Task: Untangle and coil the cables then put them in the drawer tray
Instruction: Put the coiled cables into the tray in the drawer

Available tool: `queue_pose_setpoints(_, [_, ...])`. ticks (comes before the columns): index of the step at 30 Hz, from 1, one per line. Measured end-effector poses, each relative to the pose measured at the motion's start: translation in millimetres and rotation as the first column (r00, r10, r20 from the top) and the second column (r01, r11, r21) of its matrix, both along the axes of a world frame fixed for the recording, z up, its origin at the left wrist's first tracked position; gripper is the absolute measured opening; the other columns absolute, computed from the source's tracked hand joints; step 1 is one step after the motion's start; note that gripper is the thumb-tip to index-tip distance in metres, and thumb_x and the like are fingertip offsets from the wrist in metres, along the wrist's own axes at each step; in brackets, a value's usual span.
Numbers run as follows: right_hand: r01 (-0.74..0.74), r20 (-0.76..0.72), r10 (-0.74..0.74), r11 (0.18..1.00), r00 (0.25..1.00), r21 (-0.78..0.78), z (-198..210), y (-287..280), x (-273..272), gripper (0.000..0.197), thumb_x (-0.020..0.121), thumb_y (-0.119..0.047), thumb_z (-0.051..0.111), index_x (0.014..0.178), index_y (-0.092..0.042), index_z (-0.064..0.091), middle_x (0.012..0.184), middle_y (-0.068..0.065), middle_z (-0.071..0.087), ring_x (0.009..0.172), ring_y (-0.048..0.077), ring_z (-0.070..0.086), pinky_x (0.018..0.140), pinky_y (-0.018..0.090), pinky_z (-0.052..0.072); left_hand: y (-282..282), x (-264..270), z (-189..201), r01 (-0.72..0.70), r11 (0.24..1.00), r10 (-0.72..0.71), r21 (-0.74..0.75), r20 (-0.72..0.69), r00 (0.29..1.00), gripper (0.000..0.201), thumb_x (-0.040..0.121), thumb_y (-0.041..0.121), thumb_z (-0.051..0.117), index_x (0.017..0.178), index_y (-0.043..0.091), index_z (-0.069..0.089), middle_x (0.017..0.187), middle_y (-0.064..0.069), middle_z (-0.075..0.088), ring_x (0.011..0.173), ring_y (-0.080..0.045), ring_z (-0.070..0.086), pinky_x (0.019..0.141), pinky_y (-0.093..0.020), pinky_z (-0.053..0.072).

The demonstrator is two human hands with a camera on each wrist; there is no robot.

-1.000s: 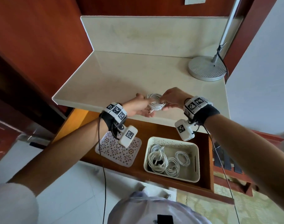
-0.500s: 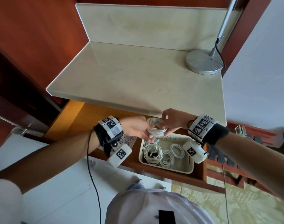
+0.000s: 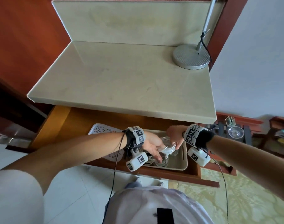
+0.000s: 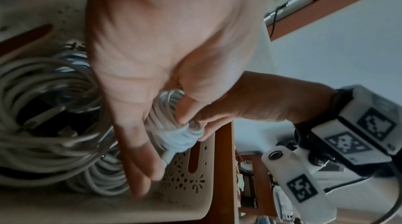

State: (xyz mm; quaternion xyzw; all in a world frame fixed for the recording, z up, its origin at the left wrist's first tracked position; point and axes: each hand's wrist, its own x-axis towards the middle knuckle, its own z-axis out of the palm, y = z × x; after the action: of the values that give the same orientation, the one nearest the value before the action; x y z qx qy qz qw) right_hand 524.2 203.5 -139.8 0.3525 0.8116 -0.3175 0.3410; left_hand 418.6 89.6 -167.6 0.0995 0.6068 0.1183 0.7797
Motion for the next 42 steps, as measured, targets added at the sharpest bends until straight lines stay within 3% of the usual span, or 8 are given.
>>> queue_pose_setpoints(4, [-0.147,0.134,0.151,0.988,0.979,-0.037,-2.1,-7.5,12.9,0.055,0.095,0.006,0.063,0.147,0.001,0.046,0.135,0.024,0.061,0.069,0.02,0.072,0.051,0.023,0.058,9.3,9.2,-8.2,0.224,0.973,-0.225,-0.064,-0.011,0.974,0.055,0.113,0.025,0.036,0.153,-0.012,0.027,0.152,-0.038,0.039,0.141,-0.045,0.046,0.062,-0.025,0.061])
queue_pose_setpoints(7, [-0.162,0.089,0.173,0.979,0.981,-0.12,-19.2,-12.4,18.9,0.09,0.091,0.011,0.067,0.163,-0.021,0.024,0.15,0.019,0.048,0.088,0.026,0.07,0.057,0.023,0.06,15.3,5.5,-15.3,0.262,0.962,-0.268,-0.071,-0.098,0.958,0.056,0.114,0.029,0.034,0.15,-0.014,0.034,0.152,-0.035,0.043,0.103,-0.029,0.073,0.056,-0.017,0.057])
queue_pose_setpoints(12, [-0.317,0.001,0.319,0.939,0.948,0.136,-25.9,-28.7,21.1,0.046,0.096,-0.001,0.064,0.141,-0.007,0.055,0.138,0.01,0.062,0.121,0.025,0.063,0.095,0.027,0.051,22.3,8.4,-25.7,0.153,0.988,-0.151,-0.003,-0.199,0.968,0.048,0.113,0.017,0.036,0.151,-0.011,0.032,0.141,-0.037,0.053,0.1,-0.033,0.07,0.069,-0.023,0.061])
queue_pose_setpoints(21, [0.064,-0.006,-0.064,0.998,0.998,-0.005,-28.4,-24.6,23.2,0.039,0.1,-0.006,0.057,0.139,-0.007,0.06,0.135,0.009,0.065,0.122,0.026,0.062,0.094,0.026,0.047,10.1,-0.1,-24.1,0.292,0.954,-0.28,0.067,-0.149,0.948,0.042,0.105,0.002,0.053,0.139,-0.02,0.044,0.139,-0.035,0.055,0.134,-0.039,0.056,0.108,-0.038,0.051])
queue_pose_setpoints(25, [0.146,0.031,-0.145,0.989,0.989,-0.012,-22.8,-23.2,17.2,0.047,0.099,0.0,0.059,0.145,-0.009,0.056,0.145,0.007,0.059,0.132,0.024,0.056,0.104,0.027,0.044,8.4,-28.0,2.1,0.499,0.823,-0.428,0.272,-0.282,0.859,0.054,0.075,0.026,0.092,0.119,0.001,0.073,0.111,-0.007,0.078,0.108,-0.021,0.074,0.101,-0.042,0.056])
queue_pose_setpoints(34, [-0.08,-0.215,0.065,0.995,0.974,-0.062,11.6,-39.4,-57.8,0.025,0.104,-0.009,0.053,0.125,-0.004,0.067,0.103,0.011,0.078,0.085,0.019,0.077,0.065,0.02,0.058,1.1,-109.3,37.9,0.237,0.941,-0.148,0.241,-0.338,0.93,0.026,0.103,0.006,0.055,0.121,-0.01,0.065,0.101,-0.018,0.071,0.078,-0.02,0.072,0.067,-0.025,0.06])
queue_pose_setpoints(38, [-0.093,-0.294,0.013,0.961,0.956,-0.259,18.5,-65.6,-117.3,0.032,0.108,-0.016,0.05,0.129,0.005,0.063,0.116,0.02,0.071,0.104,0.034,0.071,0.079,0.026,0.058,-34.0,-158.2,23.3,0.246,0.968,-0.249,-0.041,-0.234,0.94,0.02,0.104,0.005,0.047,0.091,-0.001,0.062,0.086,-0.015,0.063,0.072,-0.027,0.065,0.064,-0.03,0.056])
queue_pose_setpoints(42, [-0.058,-0.193,0.0,0.954,0.981,-0.294,-1.9,-89.0,-154.4,0.049,0.108,-0.016,0.052,0.152,0.002,0.041,0.151,0.03,0.044,0.13,0.042,0.053,0.101,0.045,0.054,-63.5,-191.5,15.1,0.273,0.961,-0.229,-0.049,-0.694,0.682,0.028,0.106,0.005,0.047,0.126,-0.008,0.062,0.127,-0.025,0.065,0.116,-0.038,0.066,0.085,-0.033,0.058])
